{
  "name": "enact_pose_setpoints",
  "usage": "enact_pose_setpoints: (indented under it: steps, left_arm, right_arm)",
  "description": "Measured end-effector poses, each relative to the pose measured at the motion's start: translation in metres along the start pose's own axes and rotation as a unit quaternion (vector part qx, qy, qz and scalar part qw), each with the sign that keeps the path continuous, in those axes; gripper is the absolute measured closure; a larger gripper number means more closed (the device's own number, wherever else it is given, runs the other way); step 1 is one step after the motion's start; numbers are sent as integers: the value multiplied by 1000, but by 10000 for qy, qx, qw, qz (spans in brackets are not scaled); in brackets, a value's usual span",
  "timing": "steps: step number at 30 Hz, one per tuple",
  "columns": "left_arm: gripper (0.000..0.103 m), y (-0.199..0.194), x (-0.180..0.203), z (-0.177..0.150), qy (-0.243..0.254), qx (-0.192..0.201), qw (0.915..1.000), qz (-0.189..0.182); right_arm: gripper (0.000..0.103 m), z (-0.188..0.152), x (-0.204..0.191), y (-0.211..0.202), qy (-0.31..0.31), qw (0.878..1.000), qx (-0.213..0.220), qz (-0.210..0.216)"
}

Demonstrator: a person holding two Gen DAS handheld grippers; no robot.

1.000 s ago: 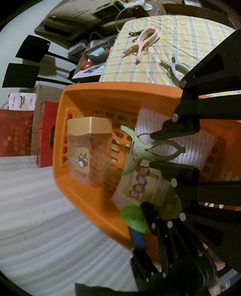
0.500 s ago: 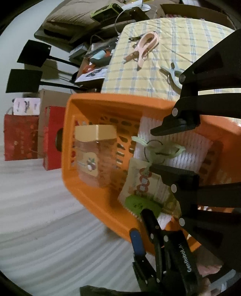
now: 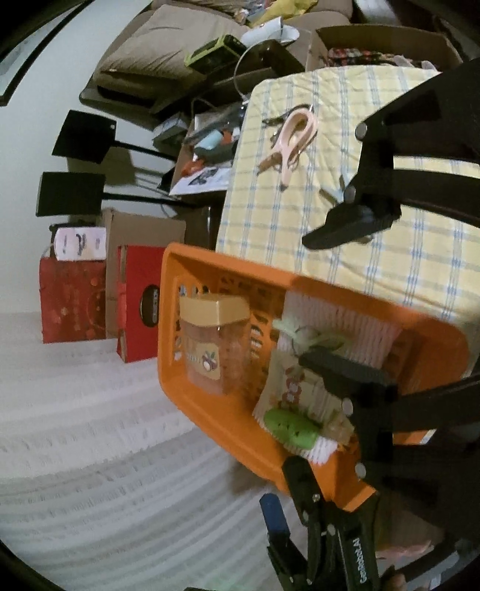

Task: Organize objects
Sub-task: 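Move both grippers back to the table toward the light blue clothespin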

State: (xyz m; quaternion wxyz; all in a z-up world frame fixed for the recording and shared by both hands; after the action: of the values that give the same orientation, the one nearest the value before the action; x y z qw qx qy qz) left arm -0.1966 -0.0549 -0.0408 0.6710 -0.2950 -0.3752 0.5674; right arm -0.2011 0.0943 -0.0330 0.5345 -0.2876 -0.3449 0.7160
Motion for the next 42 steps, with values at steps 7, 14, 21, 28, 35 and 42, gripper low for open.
enact_pose_setpoints:
  steps: [7, 14, 21, 28, 35, 42]
  left_arm:
    - [6, -4, 22, -4, 137, 141, 9998, -100]
    - [0, -6, 58, -8, 408, 190, 9986, -280]
    - [0, 1, 96, -12, 592, 198, 9971, -430]
    - [0, 9, 153, -20, 997, 220, 9921, -725]
    - [0, 28, 201, -34, 1420, 65, 9866, -805]
    - [0, 38, 220, -37, 1498, -9, 9857, -769]
  right_arm:
    - [24, -10, 26, -18, 14, 9994, 149, -310]
    - [20, -21, 59, -26, 234, 9988, 147, -407]
    - [17, -32, 116, -41, 605, 9958, 171, -673]
    - [17, -50, 167, -49, 1030, 9909, 175, -848]
    - [17, -67, 194, -44, 1247, 9881, 63, -896]
    - [17, -72, 211, -44, 1365, 9866, 92, -891]
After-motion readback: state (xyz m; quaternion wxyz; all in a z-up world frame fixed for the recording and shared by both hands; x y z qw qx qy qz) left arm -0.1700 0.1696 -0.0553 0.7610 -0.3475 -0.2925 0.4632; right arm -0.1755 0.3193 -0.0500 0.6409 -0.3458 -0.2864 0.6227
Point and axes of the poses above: each gripper's, at about its wrist camera, not at the fingertips, and y roughly the way its jaws point, x to its right, z to its top, the point moved 8 cm from there along y, roughly the way its jaws point, and after that the axes turned 4 degrees about -x, right-handed, at the moved point
